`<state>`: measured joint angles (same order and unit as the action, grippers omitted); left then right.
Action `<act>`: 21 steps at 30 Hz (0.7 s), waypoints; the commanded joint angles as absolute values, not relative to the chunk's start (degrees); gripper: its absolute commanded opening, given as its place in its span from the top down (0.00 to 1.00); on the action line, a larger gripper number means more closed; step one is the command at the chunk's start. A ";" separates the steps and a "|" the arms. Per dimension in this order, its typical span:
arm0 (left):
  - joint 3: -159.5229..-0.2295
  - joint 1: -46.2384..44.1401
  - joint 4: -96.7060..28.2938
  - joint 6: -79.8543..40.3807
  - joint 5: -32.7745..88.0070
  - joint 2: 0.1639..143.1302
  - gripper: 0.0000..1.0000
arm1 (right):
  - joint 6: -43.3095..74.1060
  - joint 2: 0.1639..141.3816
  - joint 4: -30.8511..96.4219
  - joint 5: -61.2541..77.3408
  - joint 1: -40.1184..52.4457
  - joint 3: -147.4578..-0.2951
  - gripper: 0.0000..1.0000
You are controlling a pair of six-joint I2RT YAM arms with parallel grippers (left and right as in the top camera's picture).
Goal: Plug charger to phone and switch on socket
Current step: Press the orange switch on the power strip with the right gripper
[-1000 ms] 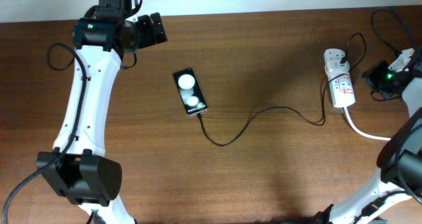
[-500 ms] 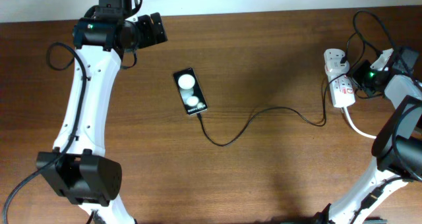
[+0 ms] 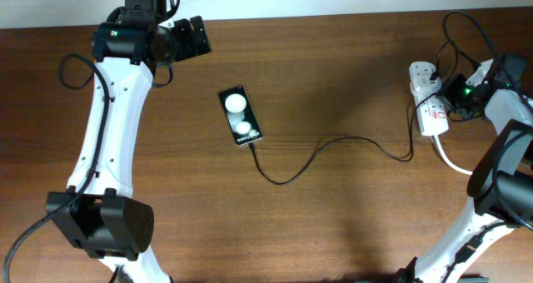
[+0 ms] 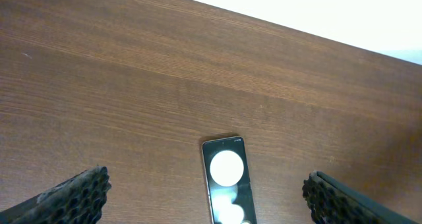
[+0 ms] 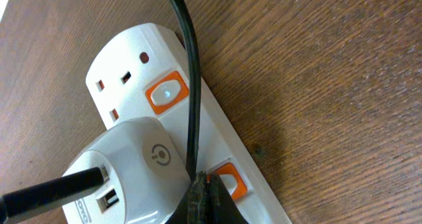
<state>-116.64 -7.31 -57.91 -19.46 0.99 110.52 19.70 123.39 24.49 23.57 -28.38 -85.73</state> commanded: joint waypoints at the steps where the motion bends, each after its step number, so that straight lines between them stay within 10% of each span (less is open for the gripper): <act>1: -117.05 -6.98 -58.00 -19.20 0.19 109.69 0.01 | 19.79 126.93 27.46 27.49 -23.00 -83.64 0.96; 21: -117.05 -6.98 -58.00 -19.20 0.16 109.69 0.01 | 19.84 126.69 29.69 26.13 -23.62 -83.59 0.96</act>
